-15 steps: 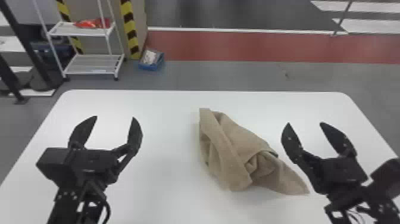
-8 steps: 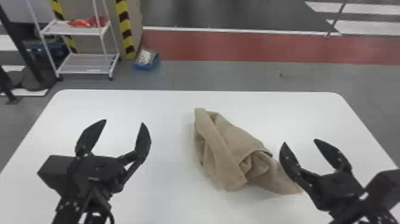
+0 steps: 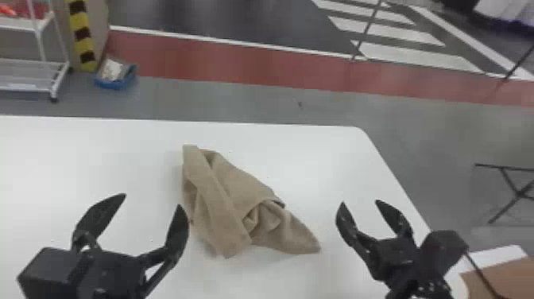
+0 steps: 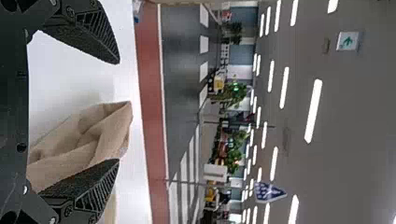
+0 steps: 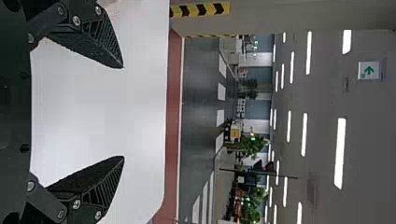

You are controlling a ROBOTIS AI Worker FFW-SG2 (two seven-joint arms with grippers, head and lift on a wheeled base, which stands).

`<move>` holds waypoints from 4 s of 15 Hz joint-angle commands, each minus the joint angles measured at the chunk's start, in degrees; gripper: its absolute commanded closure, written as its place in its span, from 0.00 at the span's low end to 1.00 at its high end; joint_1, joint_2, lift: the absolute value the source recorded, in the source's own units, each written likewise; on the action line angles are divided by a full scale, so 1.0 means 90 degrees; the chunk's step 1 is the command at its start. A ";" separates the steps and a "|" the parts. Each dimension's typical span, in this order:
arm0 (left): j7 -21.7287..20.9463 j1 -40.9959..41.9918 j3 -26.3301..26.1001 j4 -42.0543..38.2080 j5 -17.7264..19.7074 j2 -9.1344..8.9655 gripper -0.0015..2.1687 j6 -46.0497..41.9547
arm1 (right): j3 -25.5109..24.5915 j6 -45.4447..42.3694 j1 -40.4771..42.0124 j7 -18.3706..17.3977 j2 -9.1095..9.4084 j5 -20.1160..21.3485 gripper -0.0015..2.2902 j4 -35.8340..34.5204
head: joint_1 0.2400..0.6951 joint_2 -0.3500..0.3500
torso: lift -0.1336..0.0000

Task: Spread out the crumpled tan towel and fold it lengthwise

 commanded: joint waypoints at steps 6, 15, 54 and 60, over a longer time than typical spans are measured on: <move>0.0420 -0.0178 -0.1469 -0.0079 -0.0724 0.0223 0.07 0.0492 | -0.0627 0.0194 -0.0059 -0.0339 0.0088 -0.0266 0.10 0.0157 | 1.00 0.00 | 0.07; 0.1494 -0.1769 -0.3461 0.1581 -0.1125 -0.0402 0.08 0.1781 | -0.0568 0.0057 -0.0069 -0.0349 0.0152 -0.0344 0.10 0.0342 | 1.00 0.00 | 0.07; 0.0693 -0.0666 0.1744 -0.0099 0.1219 0.0223 0.99 0.1312 | -0.0314 0.0780 -0.0889 0.2415 -0.0029 -0.0217 0.24 0.0420 | 1.00 0.30 | 0.07; 0.0713 -0.0666 0.1578 0.0008 0.1024 0.0213 0.99 0.1312 | 0.0682 0.0565 -0.1680 0.3303 -0.0391 0.1638 0.26 0.0948 | 1.00 0.41 | 0.07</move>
